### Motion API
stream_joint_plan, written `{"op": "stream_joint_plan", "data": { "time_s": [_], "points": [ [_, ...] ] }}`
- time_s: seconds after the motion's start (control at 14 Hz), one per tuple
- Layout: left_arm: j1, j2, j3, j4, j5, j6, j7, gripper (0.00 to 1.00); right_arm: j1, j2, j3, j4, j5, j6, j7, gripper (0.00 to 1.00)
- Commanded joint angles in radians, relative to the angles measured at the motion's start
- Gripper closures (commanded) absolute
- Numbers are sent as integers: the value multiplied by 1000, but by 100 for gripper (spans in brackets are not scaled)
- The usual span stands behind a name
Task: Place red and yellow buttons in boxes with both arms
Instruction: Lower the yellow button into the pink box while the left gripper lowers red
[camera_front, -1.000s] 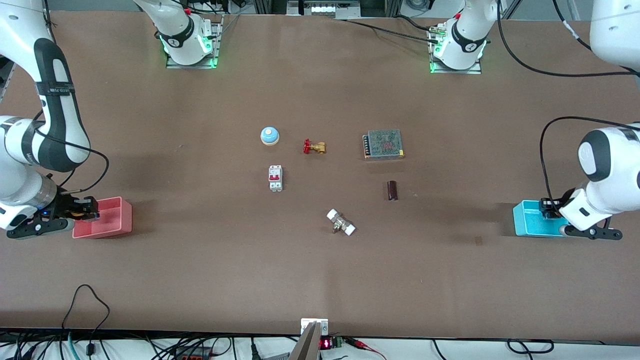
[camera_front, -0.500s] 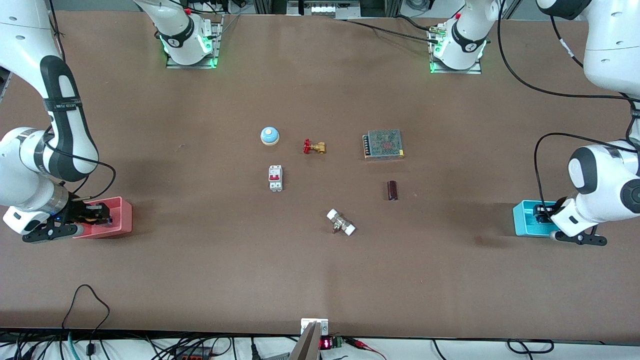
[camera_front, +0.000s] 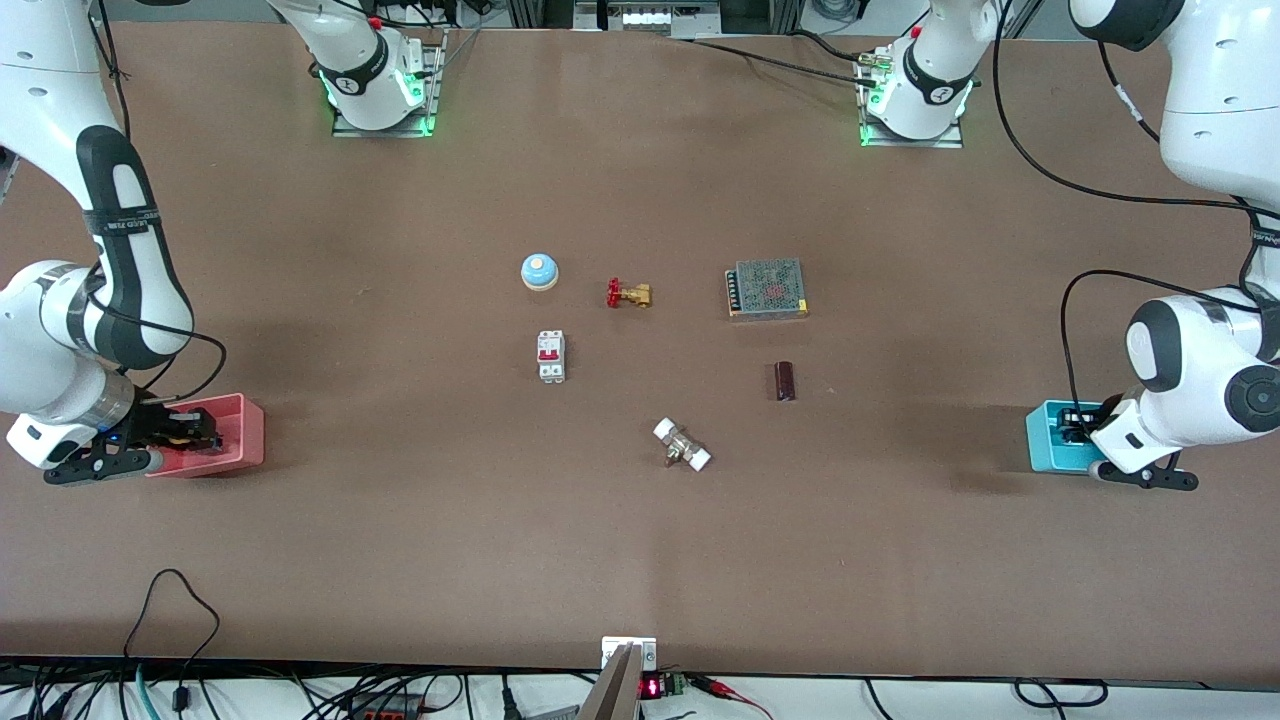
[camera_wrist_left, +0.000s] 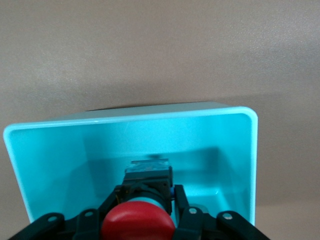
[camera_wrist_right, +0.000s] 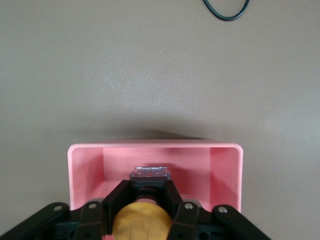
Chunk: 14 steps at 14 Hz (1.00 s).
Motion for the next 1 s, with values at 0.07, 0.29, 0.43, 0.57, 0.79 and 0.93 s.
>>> {"op": "stream_joint_plan", "data": {
  "time_s": [0.07, 0.29, 0.43, 0.57, 0.79, 0.93],
  "points": [
    [14, 8, -13, 26, 16, -4, 22, 8, -7, 23, 4, 17, 31, 2, -28, 78],
    [16, 5, -14, 27, 16, -7, 59, 0, -7, 26, 4, 14, 31, 11, -28, 76],
    [17, 3, -14, 29, 16, -8, 57, 0, -7, 32, 4, 14, 31, 13, -28, 70],
    [16, -5, -17, 29, 16, -22, 56, 0, -7, 33, 4, 14, 31, 14, -28, 69],
    [14, -49, -22, 32, 16, -86, 54, 0, -7, 32, 4, 12, 31, 13, -29, 47],
    [8, -100, -22, 36, 16, -158, 56, 0, -5, 32, 4, 12, 31, 13, -29, 33]
  ]
}}
